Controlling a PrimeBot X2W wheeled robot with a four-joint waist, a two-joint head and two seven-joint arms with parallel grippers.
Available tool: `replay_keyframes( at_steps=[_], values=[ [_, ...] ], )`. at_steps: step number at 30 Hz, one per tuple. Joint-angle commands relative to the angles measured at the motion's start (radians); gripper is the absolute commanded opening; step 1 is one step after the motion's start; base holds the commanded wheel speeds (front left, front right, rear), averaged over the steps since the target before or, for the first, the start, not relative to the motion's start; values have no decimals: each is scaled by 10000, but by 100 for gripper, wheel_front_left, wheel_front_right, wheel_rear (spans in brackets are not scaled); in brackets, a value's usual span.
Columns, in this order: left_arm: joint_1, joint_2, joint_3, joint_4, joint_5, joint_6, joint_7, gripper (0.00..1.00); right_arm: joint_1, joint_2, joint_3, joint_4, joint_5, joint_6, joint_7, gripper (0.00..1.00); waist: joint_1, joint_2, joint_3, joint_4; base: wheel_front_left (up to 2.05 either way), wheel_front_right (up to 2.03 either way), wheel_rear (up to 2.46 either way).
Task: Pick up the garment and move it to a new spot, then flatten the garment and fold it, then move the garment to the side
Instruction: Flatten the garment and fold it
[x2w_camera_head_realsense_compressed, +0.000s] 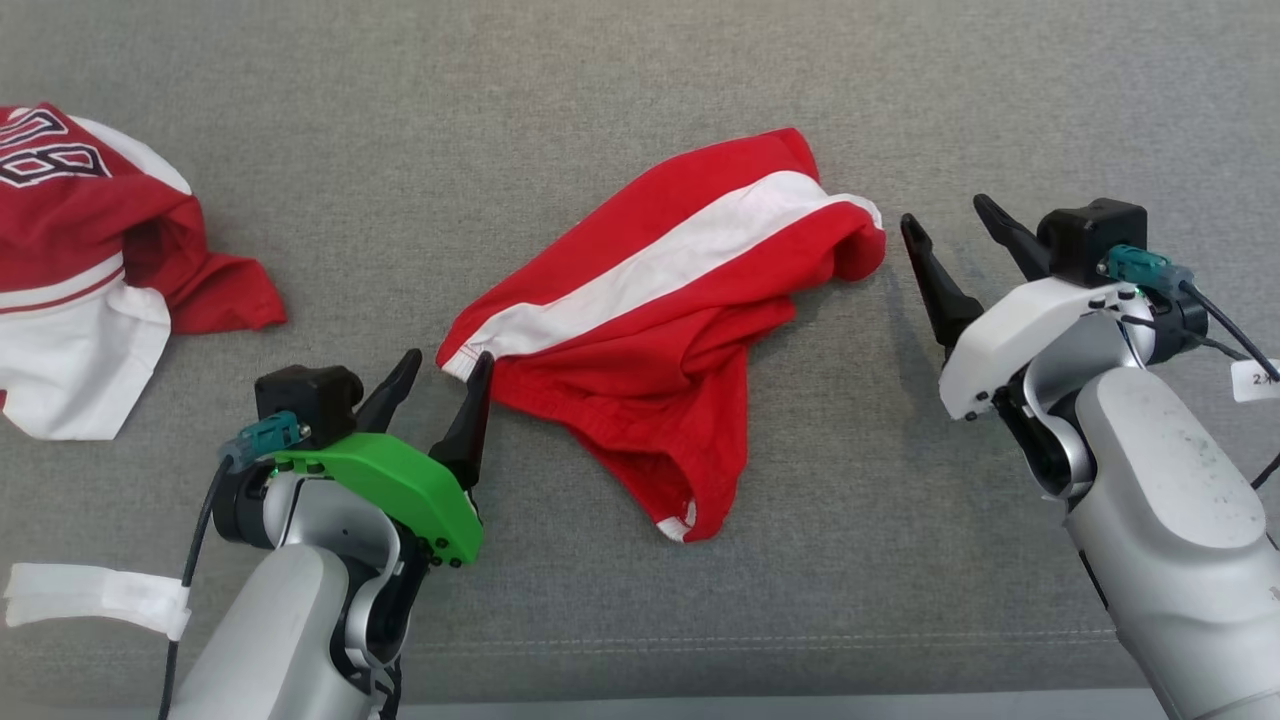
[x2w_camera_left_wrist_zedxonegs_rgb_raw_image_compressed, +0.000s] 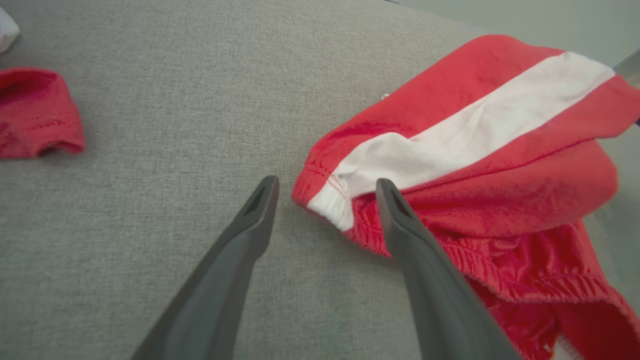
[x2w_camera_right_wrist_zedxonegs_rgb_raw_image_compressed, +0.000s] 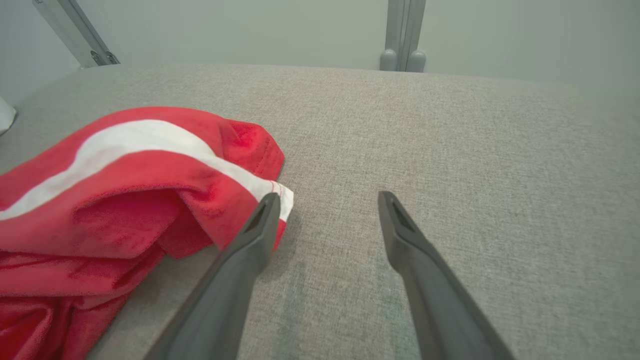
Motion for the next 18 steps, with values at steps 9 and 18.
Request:
replay_keyframes(
  at_steps=[9,18],
  values=[
    [-437,-184,141,426,-301,-150,-292,100,-854,-193,796,784,663,-7,-275,100,0,-1,872,820,0,0,0],
    [-634,-280,-12,580,-535,-620,-238,28,-1204,-385,1813,910,1330,-7,-764,0,0,-1,922,767,0,0,0]
  ],
)
